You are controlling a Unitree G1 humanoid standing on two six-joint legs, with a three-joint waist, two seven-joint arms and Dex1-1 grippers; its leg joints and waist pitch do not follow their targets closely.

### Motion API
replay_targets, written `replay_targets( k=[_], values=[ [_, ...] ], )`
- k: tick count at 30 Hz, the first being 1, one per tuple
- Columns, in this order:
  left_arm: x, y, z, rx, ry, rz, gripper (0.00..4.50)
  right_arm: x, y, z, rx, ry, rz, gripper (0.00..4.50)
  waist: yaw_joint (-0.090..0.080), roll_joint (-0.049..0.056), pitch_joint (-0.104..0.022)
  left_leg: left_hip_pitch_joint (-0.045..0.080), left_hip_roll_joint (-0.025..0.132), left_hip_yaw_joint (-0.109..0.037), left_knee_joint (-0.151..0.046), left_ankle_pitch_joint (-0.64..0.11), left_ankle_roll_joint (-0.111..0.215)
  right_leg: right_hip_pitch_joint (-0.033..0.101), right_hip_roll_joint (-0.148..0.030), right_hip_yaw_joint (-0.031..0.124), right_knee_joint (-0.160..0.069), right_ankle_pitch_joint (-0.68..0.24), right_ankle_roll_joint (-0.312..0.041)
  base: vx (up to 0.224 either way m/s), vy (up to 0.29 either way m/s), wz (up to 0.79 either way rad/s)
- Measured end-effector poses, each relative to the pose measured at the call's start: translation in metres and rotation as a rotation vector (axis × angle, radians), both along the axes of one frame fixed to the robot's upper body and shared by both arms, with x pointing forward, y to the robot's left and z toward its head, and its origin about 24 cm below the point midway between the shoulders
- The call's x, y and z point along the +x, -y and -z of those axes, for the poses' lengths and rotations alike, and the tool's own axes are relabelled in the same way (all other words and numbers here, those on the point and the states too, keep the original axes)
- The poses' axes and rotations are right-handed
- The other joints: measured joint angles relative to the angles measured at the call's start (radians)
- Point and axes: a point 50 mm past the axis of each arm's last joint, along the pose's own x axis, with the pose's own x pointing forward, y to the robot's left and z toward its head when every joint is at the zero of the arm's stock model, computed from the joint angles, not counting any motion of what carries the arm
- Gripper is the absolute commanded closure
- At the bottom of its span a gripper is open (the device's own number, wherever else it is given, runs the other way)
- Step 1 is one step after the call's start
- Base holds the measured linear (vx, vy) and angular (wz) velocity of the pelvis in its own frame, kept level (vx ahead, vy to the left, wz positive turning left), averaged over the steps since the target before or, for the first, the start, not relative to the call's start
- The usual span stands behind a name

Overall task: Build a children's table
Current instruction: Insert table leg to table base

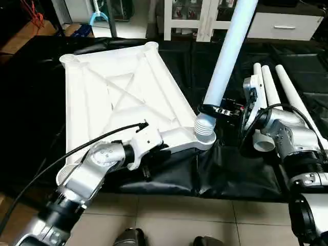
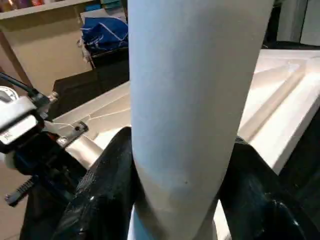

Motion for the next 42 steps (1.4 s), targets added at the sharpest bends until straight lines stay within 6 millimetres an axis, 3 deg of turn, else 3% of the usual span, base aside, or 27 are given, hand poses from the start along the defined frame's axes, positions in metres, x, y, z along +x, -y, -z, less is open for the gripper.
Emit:
replay_targets(
  k=[8,12,19,25,26,33,42],
  values=[
    [0.000,0.000,0.002,0.051,-0.013,0.009,4.50,-0.005,0.000,0.009,-0.006,-0.035,-0.014,2.64,-0.008,0.000,0.000,0.001,-0.002,0.000,-0.001,0.000,0.000,-0.002,-0.001,0.001,-0.004,-0.004,0.006,0.000,0.000,0.00],
    [-0.006,-0.013,-0.002,0.105,-0.005,-0.006,4.50,-0.004,-0.001,0.006,-0.010,-0.018,-0.002,2.64,-0.026,0.000,0.000,0.002,-0.001,-0.002,-0.003,0.000,0.000,-0.006,-0.001,0.000,-0.004,-0.004,0.006,0.000,0.000,0.00],
    [-0.017,-0.035,-0.007,0.132,-0.016,-0.046,4.50,-0.005,-0.002,0.004,0.008,-0.008,0.013,2.64,-0.050,0.000,0.000,0.019,-0.003,-0.008,-0.019,-0.001,-0.005,-0.008,0.001,-0.004,-0.004,-0.004,0.007,0.008,-0.004,-0.05],
    [-0.019,-0.030,-0.012,0.117,0.003,-0.032,4.50,-0.010,-0.011,0.010,0.033,-0.019,0.003,2.64,-0.031,0.018,0.007,0.019,-0.002,-0.006,-0.028,0.001,-0.008,-0.010,0.002,-0.004,-0.004,0.000,0.000,0.000,0.000,0.00],
    [-0.019,-0.029,-0.013,0.111,0.000,-0.033,4.02,-0.010,-0.011,0.010,0.033,-0.015,0.002,2.64,-0.029,0.019,0.008,0.019,-0.002,-0.006,-0.028,0.001,-0.008,-0.010,0.002,-0.003,-0.004,0.000,-0.001,0.000,0.000,0.00],
    [-0.019,-0.025,-0.012,0.091,-0.042,-0.038,3.43,-0.014,-0.010,0.009,0.047,-0.010,0.010,2.64,-0.022,0.023,0.009,0.015,-0.002,-0.005,-0.031,0.004,-0.012,-0.010,0.002,-0.004,-0.011,0.001,-0.001,0.000,0.000,0.00],
    [-0.017,-0.019,-0.012,0.071,-0.041,-0.042,3.38,-0.017,-0.010,0.004,0.044,0.002,0.007,2.64,-0.022,0.023,0.009,0.014,-0.002,-0.004,-0.031,0.004,-0.011,-0.010,0.002,-0.005,-0.012,0.001,-0.001,0.000,0.000,0.00]
  ],
)
